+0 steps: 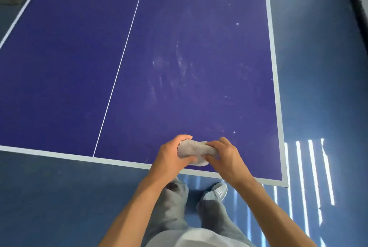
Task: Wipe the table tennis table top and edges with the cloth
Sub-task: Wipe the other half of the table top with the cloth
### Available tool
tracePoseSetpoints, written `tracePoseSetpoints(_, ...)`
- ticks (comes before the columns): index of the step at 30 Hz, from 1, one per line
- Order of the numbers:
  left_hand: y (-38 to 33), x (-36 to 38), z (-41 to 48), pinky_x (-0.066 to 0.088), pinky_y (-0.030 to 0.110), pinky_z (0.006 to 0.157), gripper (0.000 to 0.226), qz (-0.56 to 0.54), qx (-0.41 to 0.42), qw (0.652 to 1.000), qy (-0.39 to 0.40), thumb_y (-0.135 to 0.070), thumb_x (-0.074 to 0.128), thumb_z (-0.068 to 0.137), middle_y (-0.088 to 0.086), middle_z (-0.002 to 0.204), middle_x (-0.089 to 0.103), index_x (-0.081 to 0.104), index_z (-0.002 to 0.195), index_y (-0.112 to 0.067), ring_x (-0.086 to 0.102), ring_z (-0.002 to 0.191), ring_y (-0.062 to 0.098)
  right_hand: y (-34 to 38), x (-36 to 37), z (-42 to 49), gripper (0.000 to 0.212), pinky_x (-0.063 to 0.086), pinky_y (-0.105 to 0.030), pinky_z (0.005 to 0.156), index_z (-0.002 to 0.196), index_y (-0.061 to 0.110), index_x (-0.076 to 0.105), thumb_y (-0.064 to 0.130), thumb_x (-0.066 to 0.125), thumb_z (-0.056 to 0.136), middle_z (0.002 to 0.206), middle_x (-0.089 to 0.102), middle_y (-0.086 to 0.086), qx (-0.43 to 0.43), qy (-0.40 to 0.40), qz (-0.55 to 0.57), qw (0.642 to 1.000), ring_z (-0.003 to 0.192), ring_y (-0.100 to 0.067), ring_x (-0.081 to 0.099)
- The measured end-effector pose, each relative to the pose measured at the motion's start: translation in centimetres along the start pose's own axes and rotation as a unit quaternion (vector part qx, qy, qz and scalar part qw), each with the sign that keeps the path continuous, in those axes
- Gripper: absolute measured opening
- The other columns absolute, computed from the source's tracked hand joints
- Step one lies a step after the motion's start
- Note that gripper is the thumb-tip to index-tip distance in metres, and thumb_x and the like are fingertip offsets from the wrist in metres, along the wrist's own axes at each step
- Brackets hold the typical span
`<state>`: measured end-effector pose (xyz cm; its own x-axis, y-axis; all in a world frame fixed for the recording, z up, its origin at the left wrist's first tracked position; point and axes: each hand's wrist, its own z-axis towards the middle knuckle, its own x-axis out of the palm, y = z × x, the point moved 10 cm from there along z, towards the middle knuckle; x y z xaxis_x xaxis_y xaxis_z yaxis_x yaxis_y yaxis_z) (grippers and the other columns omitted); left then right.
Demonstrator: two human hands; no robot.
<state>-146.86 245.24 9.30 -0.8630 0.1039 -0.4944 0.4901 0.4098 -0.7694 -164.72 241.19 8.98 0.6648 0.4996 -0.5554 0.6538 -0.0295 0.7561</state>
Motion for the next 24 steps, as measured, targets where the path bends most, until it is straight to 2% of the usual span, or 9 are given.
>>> tracePoseSetpoints(3, 0.9, 0.5, 0.3, 0.049, 0.017, 0.070, 0.032, 0.075, 0.002, 0.996, -0.041, -0.038, 0.084, 0.081, -0.020, 0.099, 0.060, 0.063, 0.106, -0.042, 0.061, 0.090, 0.002, -1.2, -0.5, 0.3, 0.011, 0.039, -0.010, 0.080, 0.097, 0.007, 0.076, 0.016, 0.078, 0.091, 0.108, 0.052, 0.005, -0.033, 0.005, -0.027, 0.999, 0.097, -0.015, 0.054)
tracePoseSetpoints(5, 1.7, 1.1, 0.8, 0.052, 0.027, 0.073, 0.027, 0.104, -0.005, 0.992, -0.066, -0.043, 0.078, 0.087, -0.016, 0.095, 0.057, 0.064, 0.109, -0.038, 0.060, 0.088, 0.004, -3.2, -1.1, 0.6, 0.007, 0.048, -0.021, 0.080, 0.095, 0.011, 0.074, 0.016, 0.076, 0.091, 0.110, 0.063, 0.008, 0.008, 0.013, 0.006, 1.000, 0.096, -0.012, 0.061)
tracePoseSetpoints(10, 3.5, 4.6, 1.6, 0.046, 0.040, 0.099, 0.035, 0.168, 0.001, 0.981, -0.095, -0.033, 0.068, 0.096, -0.002, 0.122, 0.059, 0.064, 0.129, -0.023, 0.056, 0.114, 0.021, -8.8, -6.7, -0.6, 0.025, 0.049, -0.027, 0.064, 0.090, 0.022, 0.061, 0.005, 0.078, 0.084, 0.092, 0.066, 0.006, 0.105, -0.129, 0.040, 0.985, 0.080, -0.018, 0.061)
tracePoseSetpoints(14, 5.0, 7.4, 1.7, 0.044, 0.055, 0.108, 0.045, 0.217, -0.037, 0.968, -0.120, -0.021, 0.079, 0.085, 0.014, 0.134, 0.060, 0.068, 0.127, -0.013, 0.055, 0.129, 0.038, -9.5, -10.6, -1.8, 0.045, 0.037, -0.037, 0.075, 0.089, 0.011, 0.053, -0.009, 0.085, 0.064, 0.100, 0.057, -0.002, 0.010, -0.241, -0.181, 0.953, 0.082, -0.029, 0.050)
tracePoseSetpoints(16, 6.1, 8.5, 1.9, 0.042, 0.064, 0.109, 0.052, 0.220, -0.069, 0.965, -0.124, -0.017, 0.084, 0.078, 0.021, 0.140, 0.057, 0.068, 0.127, -0.010, 0.051, 0.134, 0.047, -10.5, -10.0, -1.4, 0.047, 0.037, -0.040, 0.084, 0.089, 0.007, 0.055, -0.007, 0.088, 0.059, 0.110, 0.060, -0.013, 0.003, -0.208, -0.257, 0.944, 0.093, -0.038, 0.054)
tracePoseSetpoints(18, 7.2, 9.6, 1.4, 0.037, 0.068, 0.111, 0.058, 0.218, -0.105, 0.962, -0.129, -0.015, 0.086, 0.075, 0.026, 0.147, 0.052, 0.066, 0.129, -0.008, 0.046, 0.139, 0.051, -12.2, -7.7, -1.1, 0.041, 0.050, -0.054, 0.093, 0.089, 0.003, 0.060, -0.008, 0.086, 0.060, 0.123, 0.062, -0.025, -0.006, -0.102, -0.295, 0.950, 0.110, -0.050, 0.061)
tracePoseSetpoints(20, 8.0, 10.5, 0.7, 0.035, 0.071, 0.111, 0.064, 0.218, -0.121, 0.957, -0.144, -0.014, 0.088, 0.073, 0.029, 0.149, 0.048, 0.065, 0.131, -0.005, 0.043, 0.141, 0.053, -14.2, -4.9, -1.6, 0.037, 0.049, -0.064, 0.103, 0.094, -0.002, 0.065, -0.005, 0.085, 0.063, 0.138, 0.058, -0.032, -0.035, 0.021, -0.322, 0.946, 0.126, -0.058, 0.057)
tracePoseSetpoints(22, 8.6, 11.2, 0.1, 0.035, 0.071, 0.110, 0.067, 0.211, -0.140, 0.952, -0.170, -0.015, 0.088, 0.073, 0.030, 0.150, 0.045, 0.062, 0.134, -0.003, 0.041, 0.141, 0.054, -15.8, -3.1, -2.4, 0.051, 0.036, -0.061, 0.114, 0.111, -0.003, 0.067, 0.022, 0.090, 0.073, 0.152, 0.049, -0.030, -0.079, 0.099, -0.341, 0.932, 0.140, -0.054, 0.047)
tracePoseSetpoints(24, 9.0, 12.0, -0.2, 0.035, 0.070, 0.111, 0.067, 0.182, -0.169, 0.947, -0.204, -0.015, 0.086, 0.077, 0.030, 0.154, 0.041, 0.058, 0.137, -0.003, 0.037, 0.144, 0.053, -16.6, -2.2, -2.7, 0.076, 0.026, -0.054, 0.119, 0.138, -0.002, 0.057, 0.051, 0.075, 0.087, 0.162, 0.038, -0.025, -0.126, 0.128, -0.346, 0.921, 0.152, -0.044, 0.031)
